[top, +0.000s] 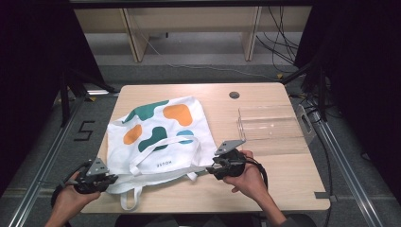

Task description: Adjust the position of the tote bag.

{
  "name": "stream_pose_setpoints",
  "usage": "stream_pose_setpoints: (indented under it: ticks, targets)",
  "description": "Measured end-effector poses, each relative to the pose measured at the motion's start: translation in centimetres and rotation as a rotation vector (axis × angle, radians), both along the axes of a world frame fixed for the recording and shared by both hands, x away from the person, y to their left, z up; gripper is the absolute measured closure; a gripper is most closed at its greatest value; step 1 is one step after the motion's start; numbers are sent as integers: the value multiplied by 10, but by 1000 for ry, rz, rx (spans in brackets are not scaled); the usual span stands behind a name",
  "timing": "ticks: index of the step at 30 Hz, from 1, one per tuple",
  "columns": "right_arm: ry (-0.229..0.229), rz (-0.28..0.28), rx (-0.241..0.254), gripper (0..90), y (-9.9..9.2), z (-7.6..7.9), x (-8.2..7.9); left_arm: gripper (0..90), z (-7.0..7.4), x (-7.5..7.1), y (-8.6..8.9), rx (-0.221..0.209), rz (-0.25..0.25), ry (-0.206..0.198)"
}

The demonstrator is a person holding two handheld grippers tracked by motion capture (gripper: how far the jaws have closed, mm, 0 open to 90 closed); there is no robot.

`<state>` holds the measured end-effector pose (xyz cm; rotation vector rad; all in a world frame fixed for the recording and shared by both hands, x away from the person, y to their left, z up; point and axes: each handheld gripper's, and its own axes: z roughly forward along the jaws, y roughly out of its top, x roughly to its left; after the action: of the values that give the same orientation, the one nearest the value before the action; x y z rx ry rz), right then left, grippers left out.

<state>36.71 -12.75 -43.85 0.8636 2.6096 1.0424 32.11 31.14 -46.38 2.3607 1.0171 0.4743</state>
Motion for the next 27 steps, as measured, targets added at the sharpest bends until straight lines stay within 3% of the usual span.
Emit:
stream_pose_setpoints:
  ticks: [2,3,4,5,6,7,8,9,11,12,13,15,17,18,19,20,22,23,24,25,27]
  targets:
    - [-19,13,-13,556,-2,-2,3,868,-1,1,3,-30,12,-1]
    - [-18,12,-16,556,-4,-2,4,867,-1,1,4,-26,13,-9]
    - [-13,9,-34,556,-5,-3,6,866,1,2,7,9,-10,4]
    - [-10,-7,-45,556,-6,-4,6,865,-1,2,4,-35,23,0]
    - [-45,1,-63,556,-6,-6,8,866,1,3,6,-24,15,7]
    - [-34,8,-88,555,-7,-6,9,866,-1,3,6,-58,38,6]
    - [-35,2,-101,553,-6,-8,9,865,0,4,8,-50,31,15]
    - [-19,0,-117,548,-5,-9,9,865,0,4,7,-71,40,14]
    - [-22,11,-141,508,-1,-15,10,865,1,4,8,-59,32,10]
    - [-3,5,-162,506,2,-16,11,864,1,4,8,-65,38,9]
    - [-26,2,-175,505,5,-20,13,864,1,5,8,-68,40,7]
    - [4,11,-228,496,12,-25,18,863,2,5,8,-63,37,7]
    - [-21,45,-279,494,17,-32,25,863,1,5,8,-73,44,14]
    - [-4,4,-284,482,21,-34,25,863,1,5,8,-73,45,15]
    - [-27,18,-300,475,23,-37,30,862,0,5,7,-82,54,13]
    - [-24,-7,-303,480,26,-39,31,862,0,5,7,-82,55,13]
    - [-52,-1,-318,501,30,-41,38,860,2,5,9,-60,46,8]
    - [-99,4,-318,517,31,-41,41,859,1,5,8,-72,55,4]
    - [-110,-23,-307,520,32,-40,41,856,1,5,9,-58,52,7]
    - [-155,-4,-313,530,31,-38,46,851,1,5,10,-63,56,11]
    - [-126,-51,-300,552,33,-42,48,838,-1,6,9,-81,71,11]
